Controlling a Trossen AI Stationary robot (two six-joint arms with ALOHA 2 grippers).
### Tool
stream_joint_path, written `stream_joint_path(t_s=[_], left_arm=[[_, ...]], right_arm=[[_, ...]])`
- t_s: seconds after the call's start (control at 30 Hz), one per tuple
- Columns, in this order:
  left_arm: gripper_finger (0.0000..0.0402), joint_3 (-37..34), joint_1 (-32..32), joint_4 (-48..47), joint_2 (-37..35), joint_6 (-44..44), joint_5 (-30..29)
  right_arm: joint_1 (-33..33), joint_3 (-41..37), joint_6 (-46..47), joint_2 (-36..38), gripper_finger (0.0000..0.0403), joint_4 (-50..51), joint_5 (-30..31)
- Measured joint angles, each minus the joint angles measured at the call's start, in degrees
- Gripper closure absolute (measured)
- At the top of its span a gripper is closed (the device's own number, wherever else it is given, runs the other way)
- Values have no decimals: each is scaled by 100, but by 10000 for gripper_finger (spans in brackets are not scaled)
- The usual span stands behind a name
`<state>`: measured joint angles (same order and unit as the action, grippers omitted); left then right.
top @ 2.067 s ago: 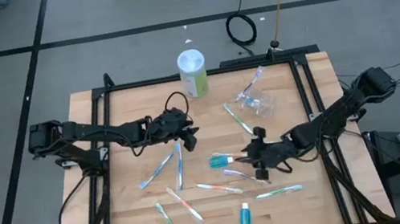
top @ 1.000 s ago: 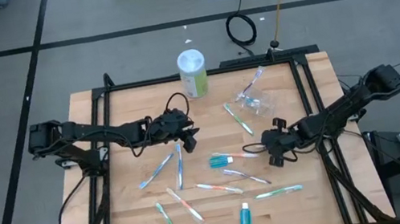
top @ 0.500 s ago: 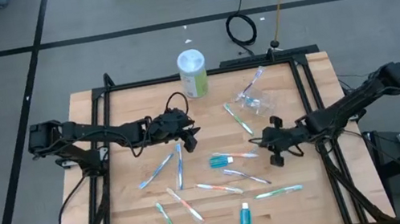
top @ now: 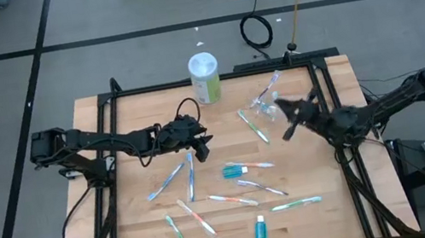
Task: Pick & Place toothbrushing station
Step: Put the green toothbrush into the transparent organizer
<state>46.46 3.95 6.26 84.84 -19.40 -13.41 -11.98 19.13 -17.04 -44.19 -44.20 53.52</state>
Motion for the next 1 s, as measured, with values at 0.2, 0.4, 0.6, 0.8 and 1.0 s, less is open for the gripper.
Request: stream_joint_path(t_s=[0.2, 0.4, 0.6, 0.8, 1.0], left_arm=[[227, 0, 0, 62, 0, -2, 0], [227, 0, 0, 230, 2, -3, 0], [227, 0, 0, 471, 2, 99, 0], [227, 0, 0, 494, 2, 118, 2], [227, 0, 0, 496, 2, 129, 2]], right_arm=[[703, -1287, 435, -207, 398, -2006, -121], [1312, -1708, 954, -363, 398, -2240, -181], [1685, -1536, 1069, -474, 397, -2285, -862], [1967, -1528, 1649, -720, 397, -1473, -640], [2139, -1532, 1764, -1009, 399, -1216, -551]])
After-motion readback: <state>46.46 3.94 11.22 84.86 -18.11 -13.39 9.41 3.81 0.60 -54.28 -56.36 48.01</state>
